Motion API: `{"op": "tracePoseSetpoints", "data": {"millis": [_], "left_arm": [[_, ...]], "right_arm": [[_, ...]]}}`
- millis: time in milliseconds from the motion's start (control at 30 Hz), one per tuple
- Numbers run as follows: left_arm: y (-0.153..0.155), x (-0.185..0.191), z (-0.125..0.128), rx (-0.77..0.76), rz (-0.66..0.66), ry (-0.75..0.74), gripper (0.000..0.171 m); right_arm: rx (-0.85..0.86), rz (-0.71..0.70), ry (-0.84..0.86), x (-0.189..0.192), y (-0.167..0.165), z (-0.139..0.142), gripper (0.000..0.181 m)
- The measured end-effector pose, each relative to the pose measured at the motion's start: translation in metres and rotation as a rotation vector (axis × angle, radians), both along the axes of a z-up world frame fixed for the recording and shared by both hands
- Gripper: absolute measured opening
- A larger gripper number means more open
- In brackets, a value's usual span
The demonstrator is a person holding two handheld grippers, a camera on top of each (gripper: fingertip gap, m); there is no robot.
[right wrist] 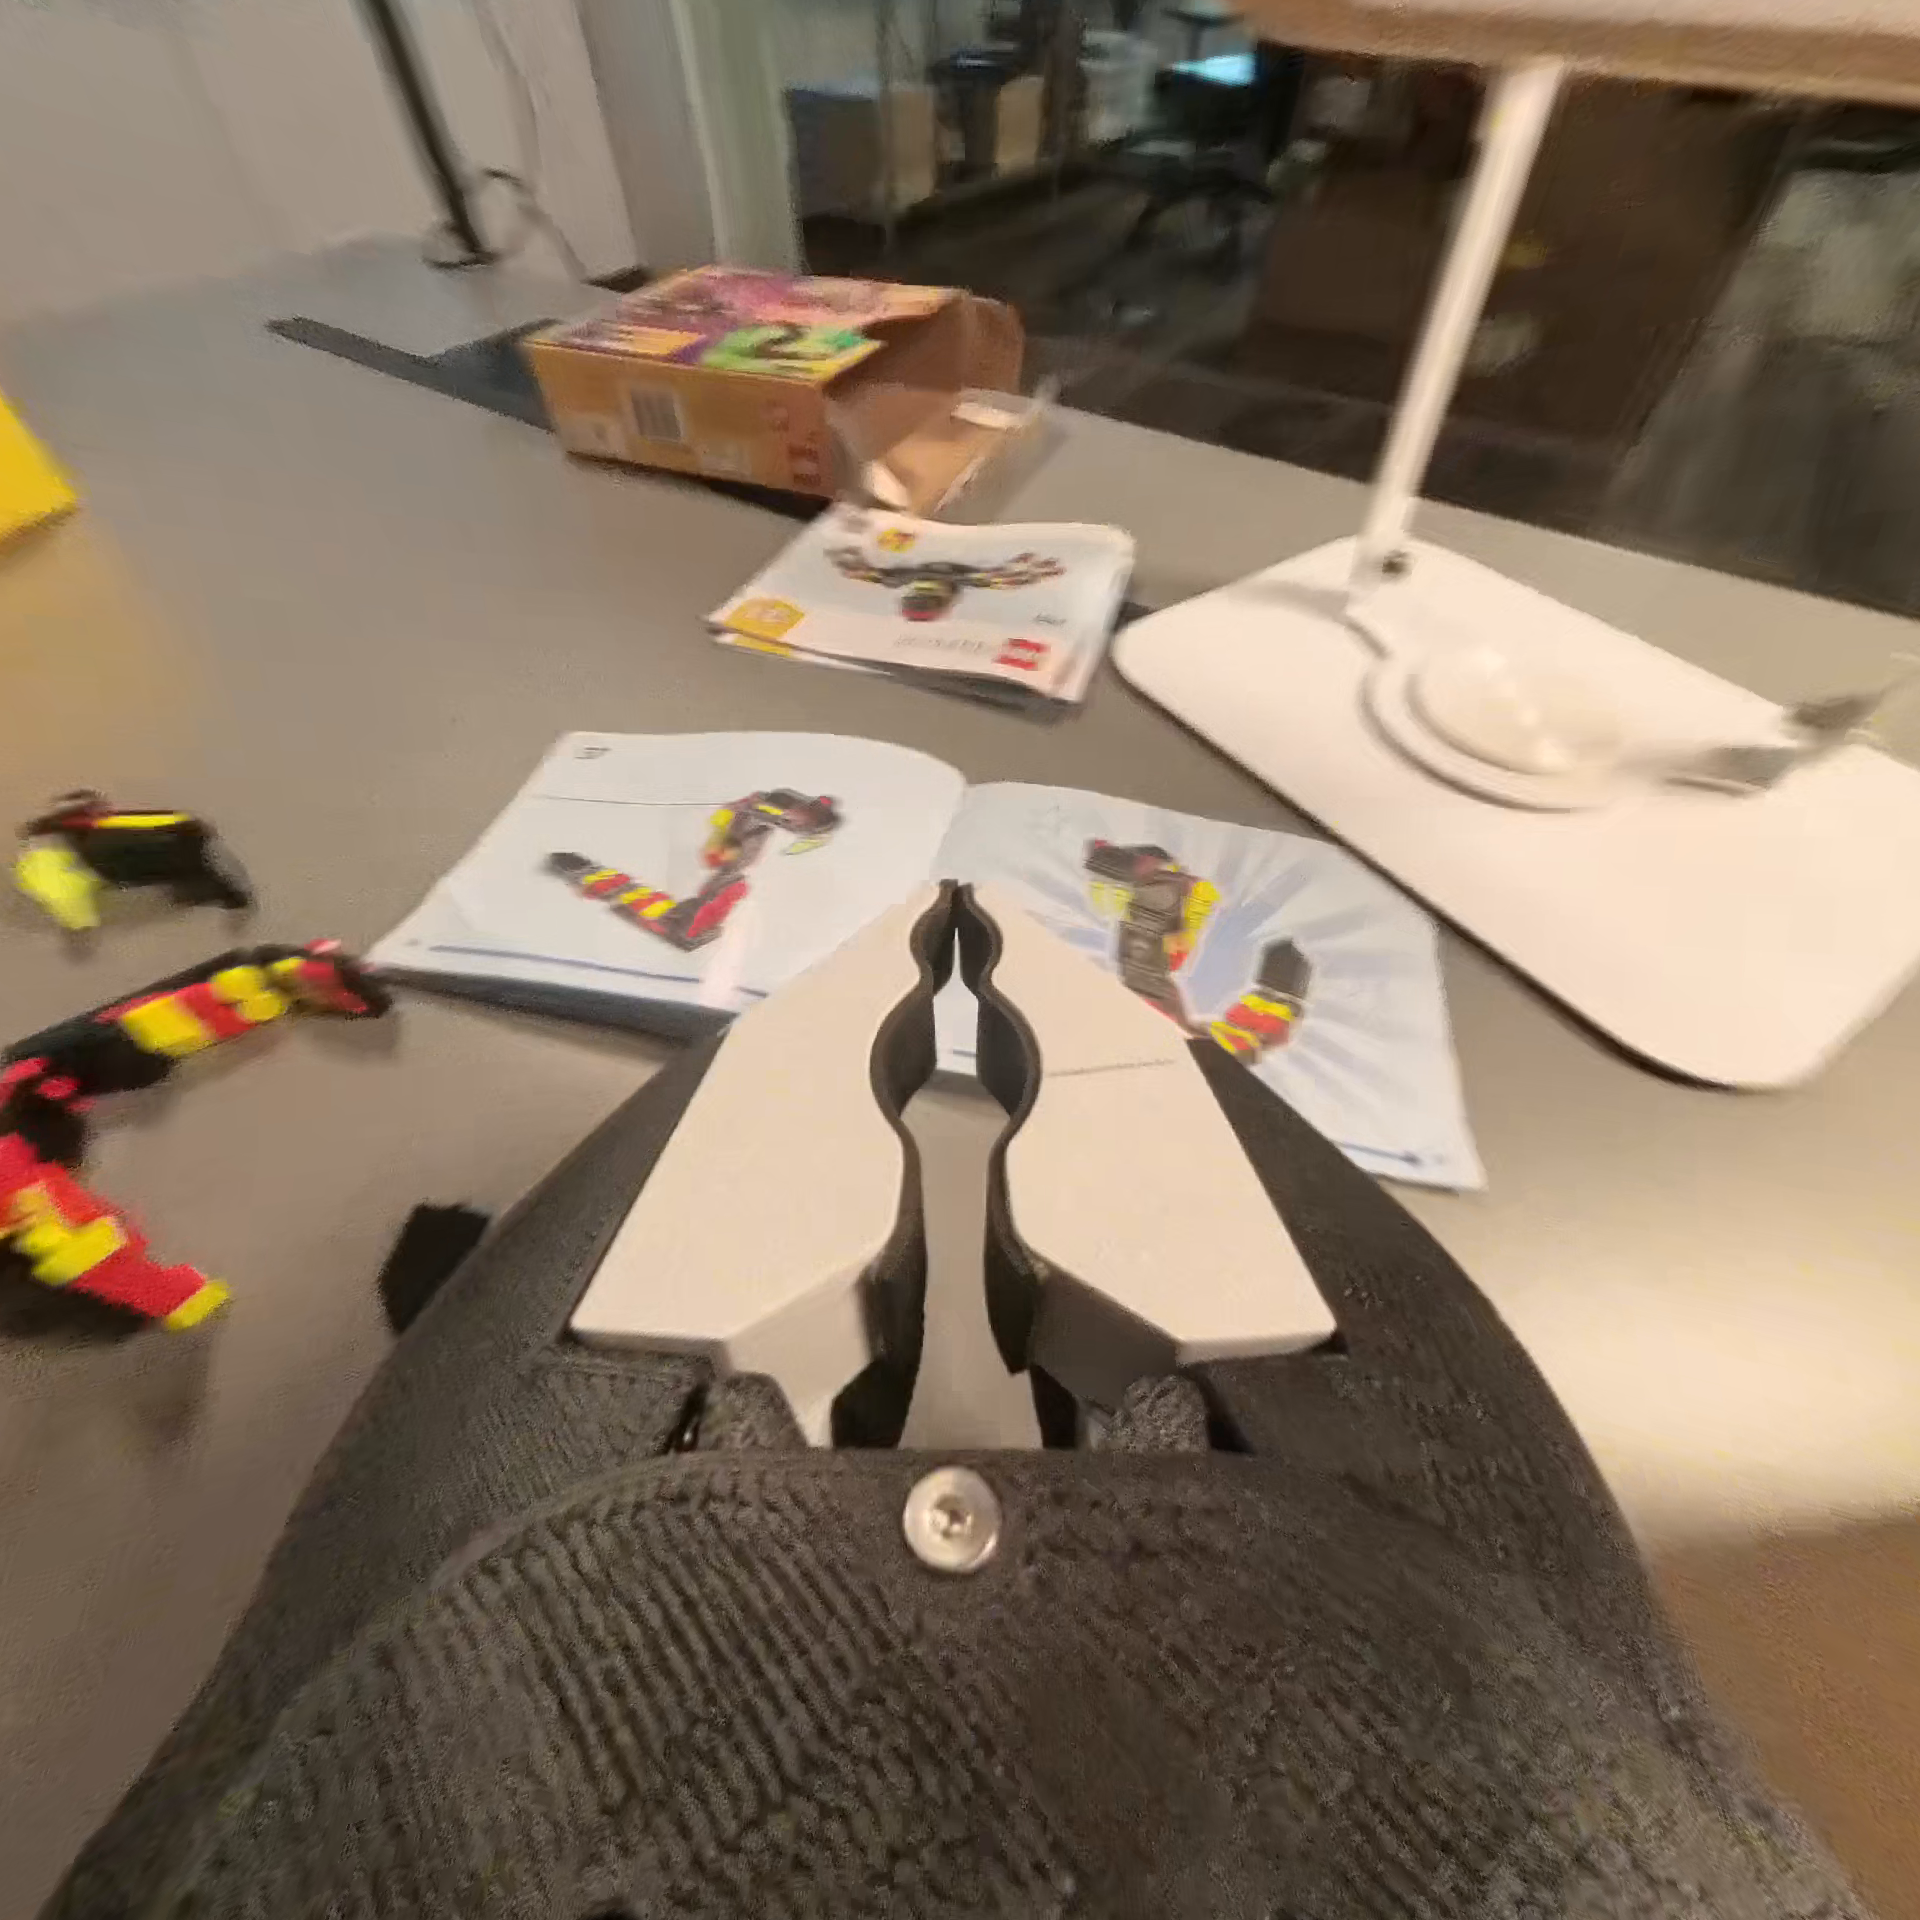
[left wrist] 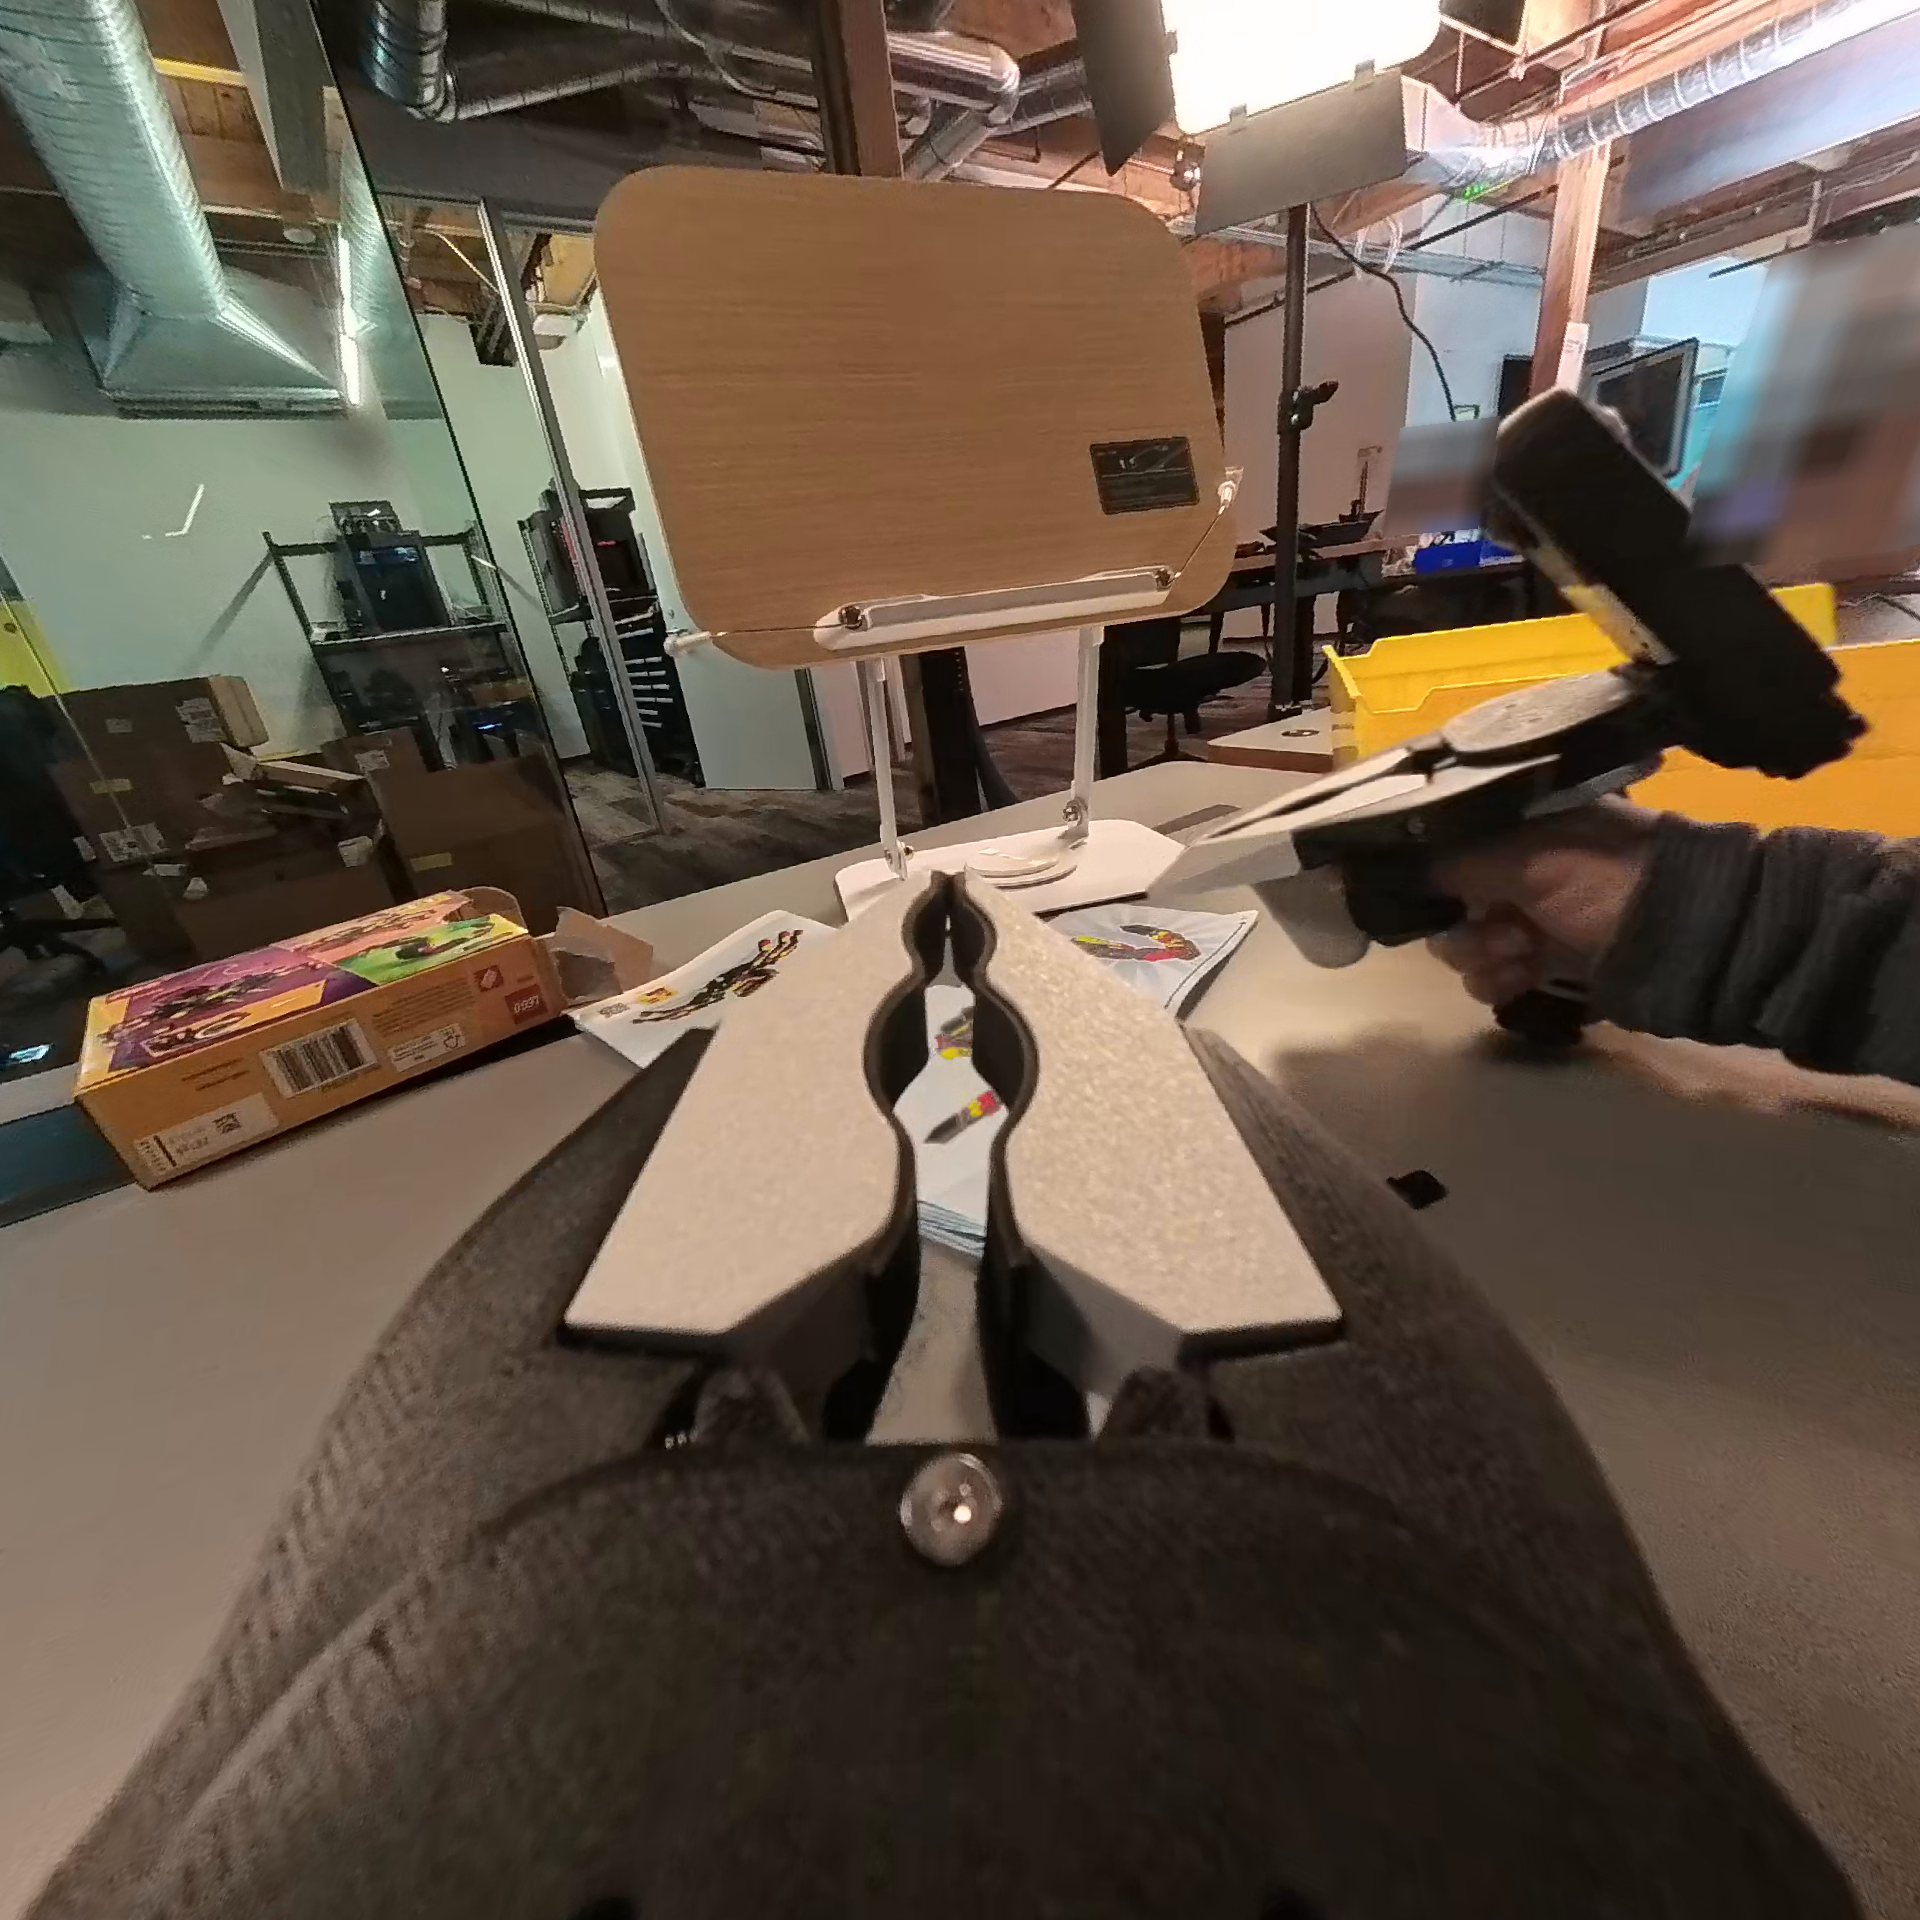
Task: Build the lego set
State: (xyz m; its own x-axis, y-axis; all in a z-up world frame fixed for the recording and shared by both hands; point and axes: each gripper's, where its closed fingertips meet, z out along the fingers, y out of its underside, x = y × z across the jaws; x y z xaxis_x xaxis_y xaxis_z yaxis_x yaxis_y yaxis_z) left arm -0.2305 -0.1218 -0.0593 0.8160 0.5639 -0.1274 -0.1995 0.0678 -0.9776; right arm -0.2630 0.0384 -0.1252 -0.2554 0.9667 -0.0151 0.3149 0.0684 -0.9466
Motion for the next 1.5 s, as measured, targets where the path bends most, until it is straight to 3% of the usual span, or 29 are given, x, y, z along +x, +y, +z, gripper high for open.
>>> {"op": "tracePoseSetpoints", "data": {"millis": [33,67,233,333,467,1500], "left_arm": [[0.0,0.0,0.0,0.0,0.0,0.0,0.0],[0.0,0.0,0.0,0.001,-0.001,-0.001,0.0],[0.0,0.0,-0.001,0.003,-0.007,-0.012,0.0],[0.0,0.001,-0.001,0.002,-0.013,-0.016,0.0],[0.001,0.002,-0.001,0.0,-0.019,-0.015,0.0],[0.003,0.006,-0.004,-0.009,-0.036,-0.027,0.0]], "right_arm": [[-0.001,0.079,0.025,0.003,-0.009,0.004,0.0],[0.042,0.142,0.07,0.006,-0.016,0.008,0.012],[0.473,0.357,0.186,0.014,-0.046,-0.002,0.043],[0.695,0.381,0.28,0.013,-0.053,-0.01,0.042],[0.805,0.343,0.326,0.011,-0.049,-0.009,0.038],[0.958,0.347,0.262,0.006,-0.044,-0.028,0.025]]}}
